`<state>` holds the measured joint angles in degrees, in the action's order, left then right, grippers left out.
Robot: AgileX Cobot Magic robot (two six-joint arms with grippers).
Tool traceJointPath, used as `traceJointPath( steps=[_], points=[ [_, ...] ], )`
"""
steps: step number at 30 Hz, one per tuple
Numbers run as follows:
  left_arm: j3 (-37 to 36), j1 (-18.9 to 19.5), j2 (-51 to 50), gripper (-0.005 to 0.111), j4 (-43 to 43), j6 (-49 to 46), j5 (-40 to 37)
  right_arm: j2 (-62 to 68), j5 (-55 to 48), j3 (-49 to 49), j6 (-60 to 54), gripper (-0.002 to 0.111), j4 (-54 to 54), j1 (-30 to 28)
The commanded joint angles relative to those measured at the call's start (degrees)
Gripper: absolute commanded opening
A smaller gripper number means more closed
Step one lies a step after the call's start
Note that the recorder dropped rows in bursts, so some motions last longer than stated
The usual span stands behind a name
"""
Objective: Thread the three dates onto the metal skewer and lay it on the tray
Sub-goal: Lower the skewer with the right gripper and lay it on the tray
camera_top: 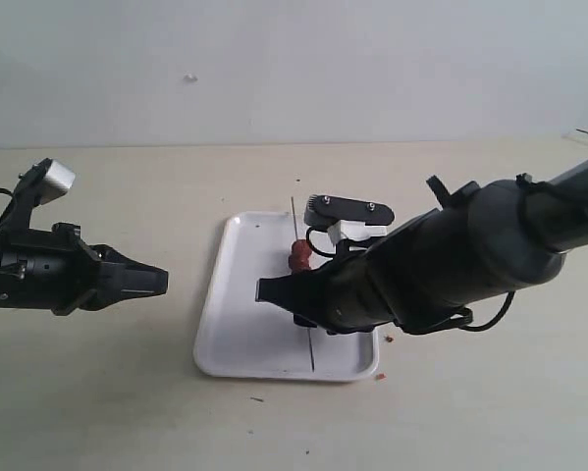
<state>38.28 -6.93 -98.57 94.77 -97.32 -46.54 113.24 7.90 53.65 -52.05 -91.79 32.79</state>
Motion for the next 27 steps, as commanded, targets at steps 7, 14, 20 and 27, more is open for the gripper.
traceJointPath(
  steps=[7, 14, 20, 27],
  points=[
    [-0.3, 0.0, 0.6, 0.000, 0.1, 0.0, -0.3, 0.0, 0.2, -0.1, -0.2, 0.045, 0.3, 0.2],
    [-0.3, 0.0, 0.6, 0.000, 0.1, 0.0, -0.3, -2.2, -1.1, -0.1, -1.1, 0.045, 0.5, 0.2],
    [-0.3, 0.0, 0.6, 0.000, 0.1, 0.0, -0.3, -2.5, -0.8, -0.1, -4.9, 0.045, 0.4, 0.2],
    [-0.3, 0.0, 0.6, 0.000, 0.1, 0.0, -0.3, -2.5, -0.5, -0.1, -4.9, 0.066, 0.4, 0.2]
  ],
)
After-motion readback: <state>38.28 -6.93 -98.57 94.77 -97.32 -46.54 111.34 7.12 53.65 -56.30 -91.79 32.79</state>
